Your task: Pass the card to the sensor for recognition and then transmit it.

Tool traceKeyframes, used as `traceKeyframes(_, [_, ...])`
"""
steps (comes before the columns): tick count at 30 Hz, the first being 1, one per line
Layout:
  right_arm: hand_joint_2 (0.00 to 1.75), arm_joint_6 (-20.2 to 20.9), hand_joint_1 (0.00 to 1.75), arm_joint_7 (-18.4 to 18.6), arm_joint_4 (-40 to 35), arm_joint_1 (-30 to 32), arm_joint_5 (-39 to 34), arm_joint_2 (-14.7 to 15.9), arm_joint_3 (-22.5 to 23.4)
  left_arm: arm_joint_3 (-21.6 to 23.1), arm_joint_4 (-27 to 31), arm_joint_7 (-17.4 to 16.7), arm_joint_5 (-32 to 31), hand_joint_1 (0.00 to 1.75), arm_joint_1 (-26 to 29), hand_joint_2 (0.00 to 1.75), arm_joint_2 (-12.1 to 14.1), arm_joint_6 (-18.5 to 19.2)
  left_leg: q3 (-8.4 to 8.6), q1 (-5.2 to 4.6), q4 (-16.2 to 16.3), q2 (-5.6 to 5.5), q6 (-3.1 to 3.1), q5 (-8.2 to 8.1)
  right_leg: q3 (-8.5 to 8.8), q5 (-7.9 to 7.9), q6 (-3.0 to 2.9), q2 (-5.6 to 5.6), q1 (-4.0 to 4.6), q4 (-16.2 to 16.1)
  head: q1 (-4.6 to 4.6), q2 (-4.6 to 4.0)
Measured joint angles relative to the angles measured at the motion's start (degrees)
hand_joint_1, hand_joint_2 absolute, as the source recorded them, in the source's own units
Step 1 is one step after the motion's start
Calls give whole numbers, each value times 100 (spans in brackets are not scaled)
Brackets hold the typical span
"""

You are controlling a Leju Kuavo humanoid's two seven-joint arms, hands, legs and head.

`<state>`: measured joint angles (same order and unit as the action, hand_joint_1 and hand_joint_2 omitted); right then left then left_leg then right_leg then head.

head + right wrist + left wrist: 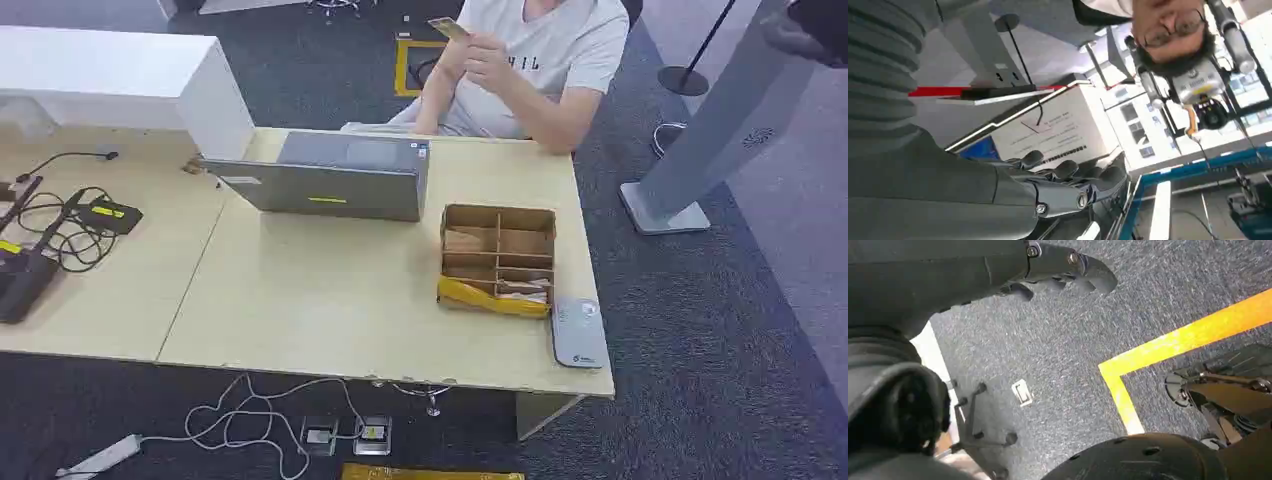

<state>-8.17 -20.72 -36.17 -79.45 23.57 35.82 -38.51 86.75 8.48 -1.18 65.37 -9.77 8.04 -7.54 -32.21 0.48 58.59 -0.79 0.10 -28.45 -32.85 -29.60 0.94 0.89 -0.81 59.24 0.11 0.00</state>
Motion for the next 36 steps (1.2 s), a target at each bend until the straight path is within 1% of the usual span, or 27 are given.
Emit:
traceKeyframes(2, [175,-66,0,72,-39,182,260,0,-81,26,2,0,-68,0,0,0,0,2,1,1,0,-1,0,1,2,0,0,1,1,0,2,0])
traceKeyframes(4, [175,-237,0,109,-57,394,518,-4,-155,42,2,13,-138,0,2,0,0,9,2,2,0,-1,-1,1,3,0,0,1,2,0,2,0])
traceKeyframes(7, [175,-558,0,140,-57,762,949,-20,-278,46,2,133,-280,0,1,0,-2,26,2,2,0,-1,-1,1,4,0,0,1,2,1,0,0])
traceKeyframes(10, [175,-706,0,142,-57,1060,1136,-41,-379,50,2,192,-349,0,1,0,-4,26,0,1,1,-1,-1,1,2,0,0,2,2,1,2,0])
traceKeyframes(18, [175,-691,0,203,-61,1470,1250,-44,-538,52,2,197,-507,0,4,0,-11,-13,-1,1,0,-1,-1,1,1,0,0,1,1,1,0,0])
traceKeyframes(27, [175,-723,0,210,-61,1706,1226,-44,-658,52,2,197,-629,0,6,0,-20,-33,1,1,0,-1,-1,1,2,0,0,1,1,1,0,0])
traceKeyframes(36, [175,-726,0,210,-61,1772,1224,-44,-708,52,2,197,-647,0,6,0,-22,-33,1,1,0,0,-1,1,2,0,0,1,1,1,0,0])
